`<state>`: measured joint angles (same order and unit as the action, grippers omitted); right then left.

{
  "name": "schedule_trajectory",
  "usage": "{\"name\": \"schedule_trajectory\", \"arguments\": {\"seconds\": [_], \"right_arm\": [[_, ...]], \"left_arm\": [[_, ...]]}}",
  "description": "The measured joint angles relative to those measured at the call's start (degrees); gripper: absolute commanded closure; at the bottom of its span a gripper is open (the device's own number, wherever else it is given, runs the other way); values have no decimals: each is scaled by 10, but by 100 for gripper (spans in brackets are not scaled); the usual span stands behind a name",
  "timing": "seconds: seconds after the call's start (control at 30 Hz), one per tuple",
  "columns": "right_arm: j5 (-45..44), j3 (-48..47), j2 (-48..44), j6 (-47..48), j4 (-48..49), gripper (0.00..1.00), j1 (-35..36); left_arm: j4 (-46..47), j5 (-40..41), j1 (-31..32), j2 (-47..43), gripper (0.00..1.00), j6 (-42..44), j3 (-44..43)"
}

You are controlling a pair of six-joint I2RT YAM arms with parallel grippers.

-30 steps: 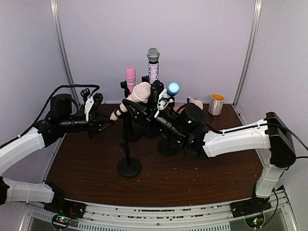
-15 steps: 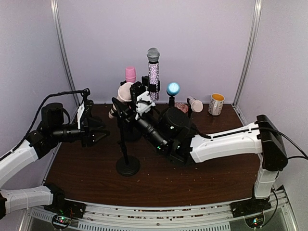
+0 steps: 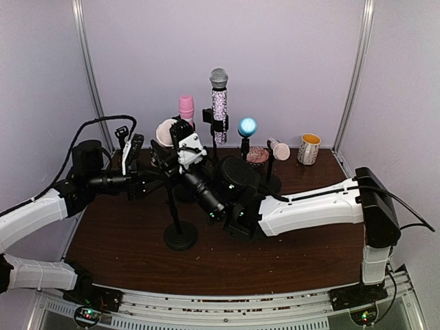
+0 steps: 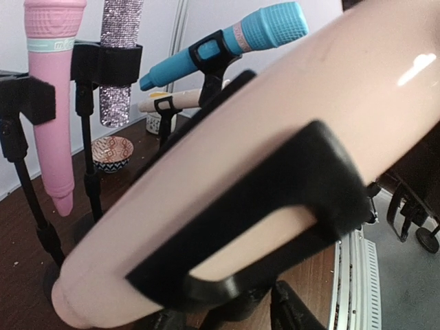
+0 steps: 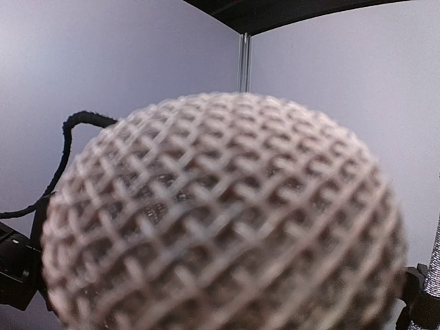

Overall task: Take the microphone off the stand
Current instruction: Hold the microphone stand with the microphone at the center of the board.

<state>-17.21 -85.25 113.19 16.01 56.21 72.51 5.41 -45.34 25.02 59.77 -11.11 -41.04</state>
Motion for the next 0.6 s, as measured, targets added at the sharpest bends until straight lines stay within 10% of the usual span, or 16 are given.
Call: {"name": "schedule_trajectory", "arguments": {"seconds": [0.3, 0.6], "right_arm": [[5, 0, 0, -24, 2, 100, -3], [23, 53, -28, -58, 37, 100, -20]], "left_arm": [[28, -19, 19, 40, 63, 29, -9], [49, 3, 35, 81, 100, 61, -29]]}}
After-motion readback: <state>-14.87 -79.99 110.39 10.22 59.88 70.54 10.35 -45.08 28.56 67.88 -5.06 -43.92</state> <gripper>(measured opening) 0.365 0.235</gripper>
